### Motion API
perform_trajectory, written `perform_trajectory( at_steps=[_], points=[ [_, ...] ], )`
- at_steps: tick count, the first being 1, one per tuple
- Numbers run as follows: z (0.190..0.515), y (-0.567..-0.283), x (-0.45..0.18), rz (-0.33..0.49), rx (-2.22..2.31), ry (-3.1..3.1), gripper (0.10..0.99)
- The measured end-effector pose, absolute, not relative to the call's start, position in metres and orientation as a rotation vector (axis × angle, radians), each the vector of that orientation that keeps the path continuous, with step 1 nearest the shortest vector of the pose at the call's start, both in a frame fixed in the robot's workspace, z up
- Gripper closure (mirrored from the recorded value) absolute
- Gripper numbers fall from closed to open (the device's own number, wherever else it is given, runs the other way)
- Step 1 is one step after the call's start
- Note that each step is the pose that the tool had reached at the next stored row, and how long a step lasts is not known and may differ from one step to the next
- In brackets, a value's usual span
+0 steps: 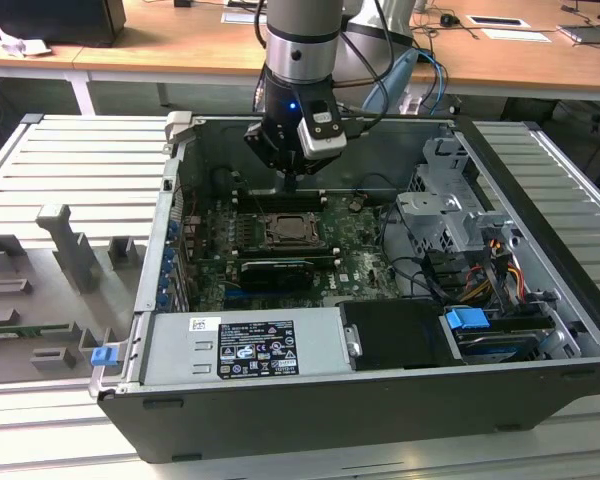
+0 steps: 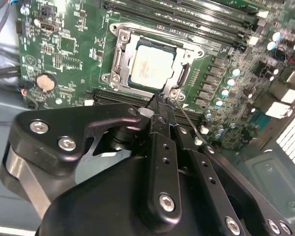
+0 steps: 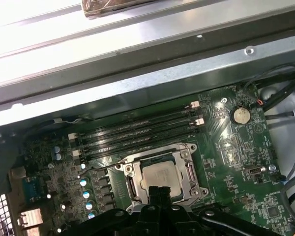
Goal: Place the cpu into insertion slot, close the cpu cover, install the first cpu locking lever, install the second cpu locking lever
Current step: 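Install the first cpu locking lever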
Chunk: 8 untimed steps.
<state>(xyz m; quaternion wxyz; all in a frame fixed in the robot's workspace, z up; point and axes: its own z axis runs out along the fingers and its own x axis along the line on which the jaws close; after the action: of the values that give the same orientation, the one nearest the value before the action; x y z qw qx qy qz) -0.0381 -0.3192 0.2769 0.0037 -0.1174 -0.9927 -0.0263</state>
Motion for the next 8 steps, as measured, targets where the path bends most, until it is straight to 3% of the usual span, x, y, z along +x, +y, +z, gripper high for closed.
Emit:
perform_trajectory(
  at_steps=[8],
  points=[
    [0.2769, -0.3192, -0.0381, -0.081, -0.181, -3.125, 0.98]
  ],
)
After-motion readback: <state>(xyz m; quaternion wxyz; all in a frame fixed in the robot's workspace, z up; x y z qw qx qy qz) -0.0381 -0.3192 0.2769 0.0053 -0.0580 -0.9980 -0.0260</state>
